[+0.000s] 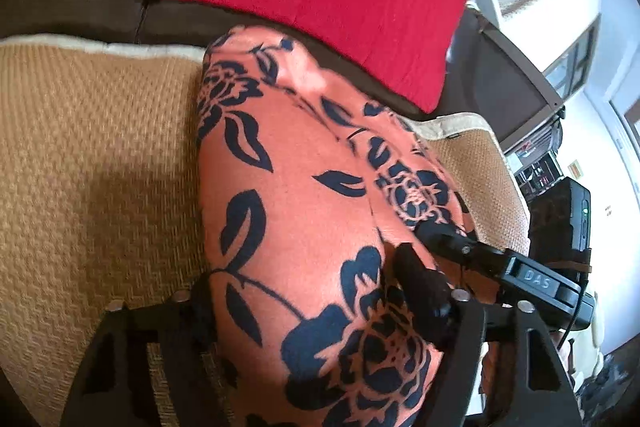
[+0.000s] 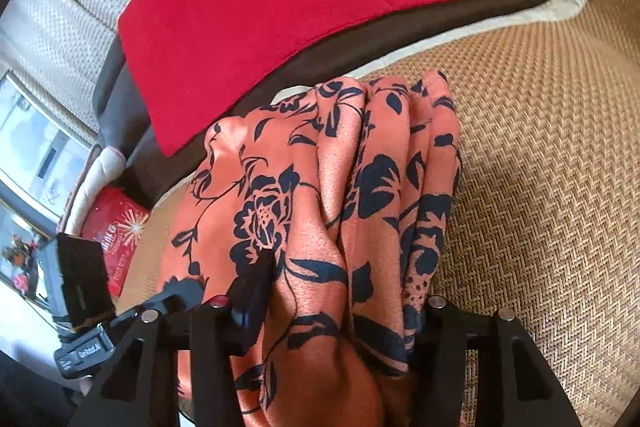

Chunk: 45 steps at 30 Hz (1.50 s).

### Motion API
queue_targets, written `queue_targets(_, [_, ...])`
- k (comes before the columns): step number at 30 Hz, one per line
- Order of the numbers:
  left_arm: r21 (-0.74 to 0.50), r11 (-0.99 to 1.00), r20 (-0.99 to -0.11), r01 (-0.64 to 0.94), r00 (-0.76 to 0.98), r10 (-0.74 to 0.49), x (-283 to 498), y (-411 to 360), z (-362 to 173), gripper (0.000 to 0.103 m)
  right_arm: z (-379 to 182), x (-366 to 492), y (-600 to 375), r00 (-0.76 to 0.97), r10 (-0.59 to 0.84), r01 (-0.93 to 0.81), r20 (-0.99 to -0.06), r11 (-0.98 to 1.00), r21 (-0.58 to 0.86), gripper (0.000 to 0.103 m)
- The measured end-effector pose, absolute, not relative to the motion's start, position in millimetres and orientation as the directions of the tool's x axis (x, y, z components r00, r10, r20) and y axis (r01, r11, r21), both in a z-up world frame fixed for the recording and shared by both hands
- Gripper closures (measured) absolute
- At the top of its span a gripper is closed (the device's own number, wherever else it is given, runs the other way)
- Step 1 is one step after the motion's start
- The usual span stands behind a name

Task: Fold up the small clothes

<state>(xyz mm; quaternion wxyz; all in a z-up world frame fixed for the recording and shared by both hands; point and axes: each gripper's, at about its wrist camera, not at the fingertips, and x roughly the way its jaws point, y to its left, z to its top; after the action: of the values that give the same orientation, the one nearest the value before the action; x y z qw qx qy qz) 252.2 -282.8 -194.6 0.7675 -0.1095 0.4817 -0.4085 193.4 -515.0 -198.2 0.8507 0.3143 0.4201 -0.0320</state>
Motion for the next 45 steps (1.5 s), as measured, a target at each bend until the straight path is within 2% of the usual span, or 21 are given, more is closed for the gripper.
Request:
queue_targets(8, [-0.543, 0.638, -0.636, 0.546, 0.229, -0.737, 248.4, -268.1, -183.2, 0.04, -188.6, 203.8, -488.3, 0.666, 0.176, 0.281, -0.725, 0.841, 0.462, 0.053])
queue_targets(23, [-0.502, 0.687, -0.629, 0.525, 0.324, -0.707, 244.6, -214.7, -166.3, 0.04, -157.3, 211.9, -418.0, 0.742, 0.179, 0.151, -0.646, 0.894, 0.422, 0.058])
queue_targets(32, [-0.476, 0.713, -0.646, 0.515, 0.346, -0.681, 236.2, -206.1, -168.9, 0.04, -153.3, 204.3, -394.2, 0.75, 0.187, 0.117, -0.635, 0.907, 0.404, 0.063])
queue_targets(35, [-0.462, 0.724, -0.667, 0.513, 0.336, -0.664, 237.4, -211.4, -174.3, 0.04, -158.8, 204.8, -391.6, 0.732, 0.177, 0.125, -0.657, 0.914, 0.386, 0.063])
queue_targets(40, [-0.369, 0.78, -0.744, 0.506, 0.342, -0.574, 238.2, -225.3, -188.0, 0.04, -183.7, 214.9, -397.1, 0.649, 0.164, 0.174, -0.743, 0.918, 0.355, 0.063])
queue_targets(45, [-0.321, 0.799, -0.773, 0.509, 0.346, -0.532, 239.4, -236.2, -191.5, 0.038, -197.6, 218.8, -406.9, 0.603, 0.167, 0.21, -0.78, 0.91, 0.357, 0.063])
